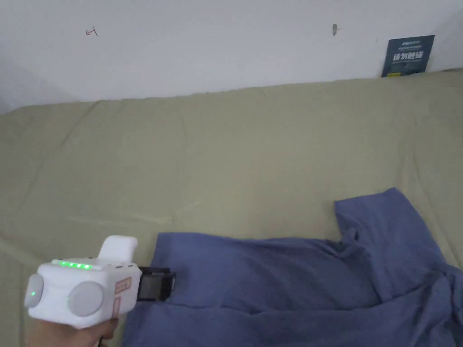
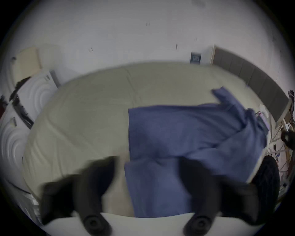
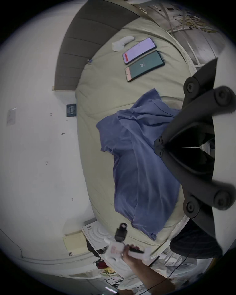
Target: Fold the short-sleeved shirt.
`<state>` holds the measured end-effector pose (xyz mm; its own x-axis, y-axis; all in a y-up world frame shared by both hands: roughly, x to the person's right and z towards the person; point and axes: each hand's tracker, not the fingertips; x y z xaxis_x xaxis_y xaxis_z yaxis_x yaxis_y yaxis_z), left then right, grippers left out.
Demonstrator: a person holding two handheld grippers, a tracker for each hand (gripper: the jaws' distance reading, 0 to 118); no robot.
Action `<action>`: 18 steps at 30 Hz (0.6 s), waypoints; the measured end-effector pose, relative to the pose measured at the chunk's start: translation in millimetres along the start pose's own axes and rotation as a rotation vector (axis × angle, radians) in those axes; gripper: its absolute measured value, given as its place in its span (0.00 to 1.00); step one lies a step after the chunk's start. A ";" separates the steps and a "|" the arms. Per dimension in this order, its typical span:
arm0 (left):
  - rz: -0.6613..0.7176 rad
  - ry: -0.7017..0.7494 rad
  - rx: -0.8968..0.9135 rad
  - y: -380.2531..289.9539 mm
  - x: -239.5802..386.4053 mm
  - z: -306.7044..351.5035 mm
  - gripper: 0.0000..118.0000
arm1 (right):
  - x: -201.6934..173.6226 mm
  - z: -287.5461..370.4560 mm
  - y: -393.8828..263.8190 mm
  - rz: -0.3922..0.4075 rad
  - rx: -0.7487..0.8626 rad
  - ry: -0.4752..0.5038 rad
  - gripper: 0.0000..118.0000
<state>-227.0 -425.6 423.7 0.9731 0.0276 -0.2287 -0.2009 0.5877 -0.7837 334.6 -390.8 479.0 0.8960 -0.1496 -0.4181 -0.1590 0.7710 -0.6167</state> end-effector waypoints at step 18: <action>-0.182 0.076 -0.051 41.8 55.7 -74.7 0.10 | 41.5 -72.8 79.7 0.053 -0.081 -0.043 0.00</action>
<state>-189.6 -459.9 335.1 0.9830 -0.1374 -0.1222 -0.0300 0.5358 -0.8438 329.0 -380.6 363.9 0.9022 -0.0815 -0.4236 -0.2382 0.7246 -0.6467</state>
